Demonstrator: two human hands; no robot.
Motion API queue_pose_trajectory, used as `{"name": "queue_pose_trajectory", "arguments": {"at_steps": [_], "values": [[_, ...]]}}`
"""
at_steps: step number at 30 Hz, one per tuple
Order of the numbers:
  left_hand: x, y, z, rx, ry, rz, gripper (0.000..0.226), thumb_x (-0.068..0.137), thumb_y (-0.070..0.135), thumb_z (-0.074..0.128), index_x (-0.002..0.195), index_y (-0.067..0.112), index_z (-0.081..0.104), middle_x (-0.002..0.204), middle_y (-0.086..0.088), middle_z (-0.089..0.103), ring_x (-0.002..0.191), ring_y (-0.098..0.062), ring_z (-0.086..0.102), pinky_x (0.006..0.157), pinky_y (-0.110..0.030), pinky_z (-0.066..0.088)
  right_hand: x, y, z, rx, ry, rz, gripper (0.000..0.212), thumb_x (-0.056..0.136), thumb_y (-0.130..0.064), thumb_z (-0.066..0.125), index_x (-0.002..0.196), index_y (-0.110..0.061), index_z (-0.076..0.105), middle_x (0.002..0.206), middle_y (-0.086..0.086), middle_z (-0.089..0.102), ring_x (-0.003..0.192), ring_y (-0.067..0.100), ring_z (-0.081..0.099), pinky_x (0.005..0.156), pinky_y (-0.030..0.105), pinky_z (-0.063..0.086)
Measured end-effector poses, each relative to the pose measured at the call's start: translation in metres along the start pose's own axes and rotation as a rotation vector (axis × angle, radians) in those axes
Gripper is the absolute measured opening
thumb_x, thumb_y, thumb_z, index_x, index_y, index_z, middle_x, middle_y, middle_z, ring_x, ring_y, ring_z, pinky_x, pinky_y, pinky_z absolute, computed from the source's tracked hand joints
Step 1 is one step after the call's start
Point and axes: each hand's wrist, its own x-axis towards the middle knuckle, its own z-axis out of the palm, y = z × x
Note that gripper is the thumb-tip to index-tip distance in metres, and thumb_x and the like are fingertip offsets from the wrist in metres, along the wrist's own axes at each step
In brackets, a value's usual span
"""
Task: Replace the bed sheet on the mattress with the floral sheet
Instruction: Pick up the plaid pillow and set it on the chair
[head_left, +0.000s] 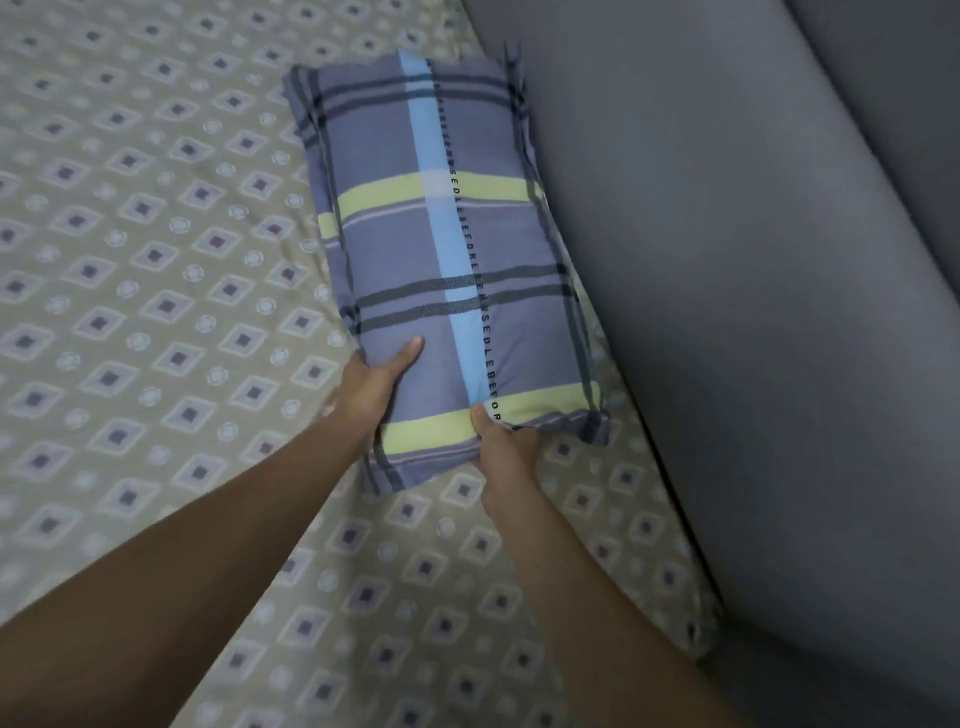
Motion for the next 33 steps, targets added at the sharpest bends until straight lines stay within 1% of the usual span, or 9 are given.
{"name": "queue_pose_trajectory", "arguments": {"at_steps": [4,10,14,16,18,21,26,29,33], "values": [[-0.05,-0.013,-0.027,0.119,0.075,0.017,0.047,0.081,0.031,0.088,0.12,0.013,0.069,0.114,-0.002,0.075,0.093,-0.011,0.075,0.074,-0.024,0.061,-0.047,0.034,-0.03,0.057,0.017,0.101,0.059,0.079,-0.012,0.088,0.129,-0.01,0.056,0.129,0.008,0.068,0.113,0.029,0.069,0.101,0.051,0.056],[-0.106,-0.027,-0.065,0.202,0.088,0.007,0.049,0.084,0.023,0.086,0.128,0.012,0.065,0.112,0.002,0.073,0.096,-0.011,0.072,0.091,-0.039,0.06,-0.091,0.056,-0.069,0.278,0.045,0.109,0.073,0.069,-0.022,0.097,0.132,-0.019,0.061,0.126,0.002,0.073,0.108,0.023,0.074,0.093,0.05,0.061],[-0.138,-0.046,-0.108,0.238,0.08,-0.062,0.078,0.07,0.045,0.093,0.135,0.014,0.064,0.126,-0.001,0.072,0.107,-0.021,0.073,0.092,-0.042,0.059,-0.098,0.047,-0.097,-0.027,0.192,-0.013,0.102,0.069,-0.037,0.097,0.153,-0.016,0.041,0.15,0.009,0.053,0.127,0.026,0.062,0.102,0.051,0.056],[-0.161,-0.055,-0.127,0.251,0.071,-0.078,0.066,0.074,0.039,0.09,0.131,0.016,0.065,0.121,0.001,0.074,0.103,-0.016,0.074,0.09,-0.04,0.06,-0.101,0.042,-0.103,-0.295,0.128,-0.127,0.113,0.072,-0.044,0.093,0.161,-0.025,0.026,0.162,0.005,0.037,0.141,0.026,0.047,0.115,0.047,0.045],[-0.185,-0.062,-0.142,0.263,0.054,-0.089,0.047,0.081,0.027,0.086,0.123,0.023,0.066,0.113,0.01,0.074,0.096,-0.006,0.074,0.084,-0.033,0.062,-0.099,0.034,-0.097,-0.477,-0.037,-0.165,0.105,0.073,-0.049,0.091,0.158,-0.027,0.033,0.156,0.003,0.046,0.137,0.025,0.052,0.113,0.046,0.047],[-0.204,-0.075,-0.161,0.324,0.0,-0.15,0.05,0.08,0.027,0.089,0.124,0.03,0.065,0.113,0.012,0.074,0.1,-0.01,0.073,0.084,-0.034,0.06,-0.092,0.026,-0.075,-0.566,-0.212,-0.128,0.097,0.073,-0.05,0.091,0.151,-0.027,0.039,0.147,0.0,0.055,0.127,0.024,0.059,0.108,0.048,0.051],[-0.153,-0.049,-0.161,0.226,0.102,-0.193,0.074,0.074,0.043,0.092,0.134,0.018,0.057,0.118,0.003,0.072,0.102,-0.019,0.072,0.091,-0.042,0.059,-0.076,0.023,-0.055,-0.615,-0.194,-0.209,0.108,0.071,-0.05,0.092,0.156,-0.023,0.032,0.149,0.0,0.052,0.129,0.025,0.057,0.109,0.049,0.049],[-0.124,-0.024,-0.151,0.198,0.086,-0.212,0.103,0.055,0.068,0.093,0.137,0.017,0.058,0.12,-0.001,0.074,0.101,-0.023,0.074,0.095,-0.048,0.059,-0.076,0.011,-0.058,-0.655,-0.258,-0.17,0.093,0.068,-0.044,0.096,0.145,-0.015,0.052,0.138,0.002,0.064,0.117,0.023,0.066,0.102,0.044,0.055],[-0.158,-0.003,-0.144,0.239,0.032,-0.238,0.094,0.053,0.07,0.093,0.125,0.018,0.065,0.11,-0.001,0.076,0.093,-0.024,0.076,0.089,-0.044,0.061,-0.111,-0.004,-0.078,-0.752,-0.28,-0.237,0.078,0.061,-0.046,0.097,0.126,-0.013,0.07,0.121,0.002,0.075,0.104,0.02,0.073,0.093,0.046,0.06]]}}
